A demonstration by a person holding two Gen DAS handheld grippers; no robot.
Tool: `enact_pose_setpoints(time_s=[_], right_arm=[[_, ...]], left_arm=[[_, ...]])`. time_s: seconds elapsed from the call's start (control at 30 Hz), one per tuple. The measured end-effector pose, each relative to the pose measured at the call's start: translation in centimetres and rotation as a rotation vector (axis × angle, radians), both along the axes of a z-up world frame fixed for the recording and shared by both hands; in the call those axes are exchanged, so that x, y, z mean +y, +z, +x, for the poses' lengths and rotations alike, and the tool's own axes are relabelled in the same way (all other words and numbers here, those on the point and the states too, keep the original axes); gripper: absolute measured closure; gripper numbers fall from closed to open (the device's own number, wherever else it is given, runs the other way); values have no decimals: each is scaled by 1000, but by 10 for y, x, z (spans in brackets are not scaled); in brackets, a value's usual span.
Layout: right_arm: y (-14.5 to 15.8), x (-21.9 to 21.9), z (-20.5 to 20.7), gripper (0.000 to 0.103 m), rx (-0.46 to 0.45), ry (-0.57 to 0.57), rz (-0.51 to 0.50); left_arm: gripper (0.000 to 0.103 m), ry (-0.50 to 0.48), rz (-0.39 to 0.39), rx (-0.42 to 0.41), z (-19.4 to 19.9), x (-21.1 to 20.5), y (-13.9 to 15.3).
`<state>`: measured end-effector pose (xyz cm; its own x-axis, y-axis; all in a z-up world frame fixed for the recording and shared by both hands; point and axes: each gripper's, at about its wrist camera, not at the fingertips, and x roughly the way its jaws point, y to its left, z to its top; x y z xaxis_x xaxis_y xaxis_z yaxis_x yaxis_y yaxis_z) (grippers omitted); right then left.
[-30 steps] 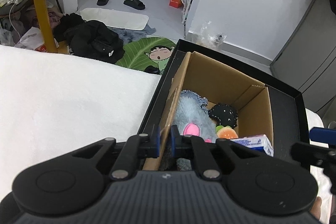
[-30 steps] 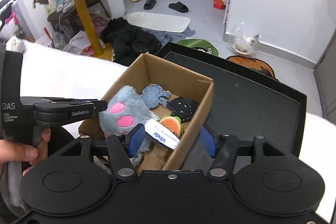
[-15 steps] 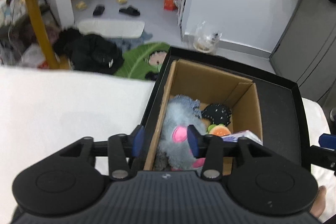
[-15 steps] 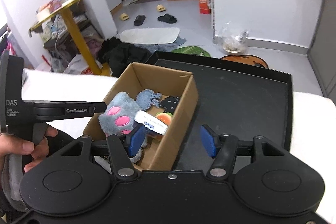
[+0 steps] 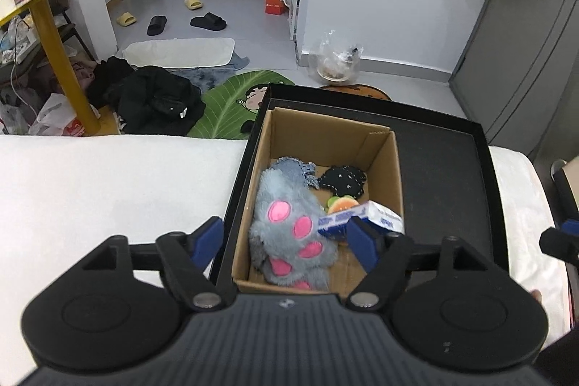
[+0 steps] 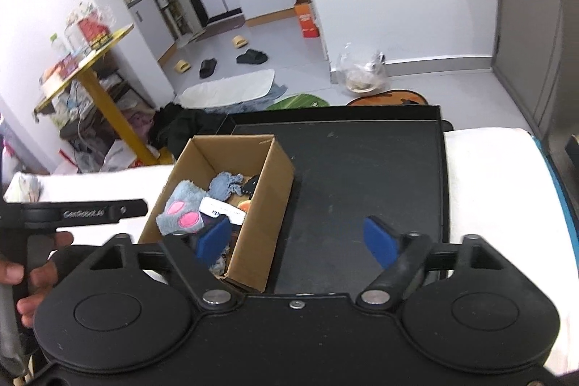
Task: Organize soft objects
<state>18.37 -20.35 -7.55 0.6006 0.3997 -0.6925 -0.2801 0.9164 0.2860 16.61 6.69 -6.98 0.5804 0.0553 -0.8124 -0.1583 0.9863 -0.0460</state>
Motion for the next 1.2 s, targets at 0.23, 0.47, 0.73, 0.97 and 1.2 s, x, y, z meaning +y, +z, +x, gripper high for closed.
enact_pose_setpoints(time_s=[0.23,0.47,0.73,0.97,1.2], right_arm=[[12,-13,-18,0,-6,-67,28],[30,-26,-39,0,-24,-115,48],[44,-27,-62,0,-28,-158,4],[67,-22,-86,0,-78,-154,-28],[83,-19,-109,0,-121,-163,-70]], left_arm=[[20,-45,3,6,-22,-16,27],[12,-64,11,-21,-46,-31,53],[8,-66,28,-47,-75,-42,79],[5,-61,75,-93,-105,-49,104],[4,-67,70,-129,-127,-54,121]])
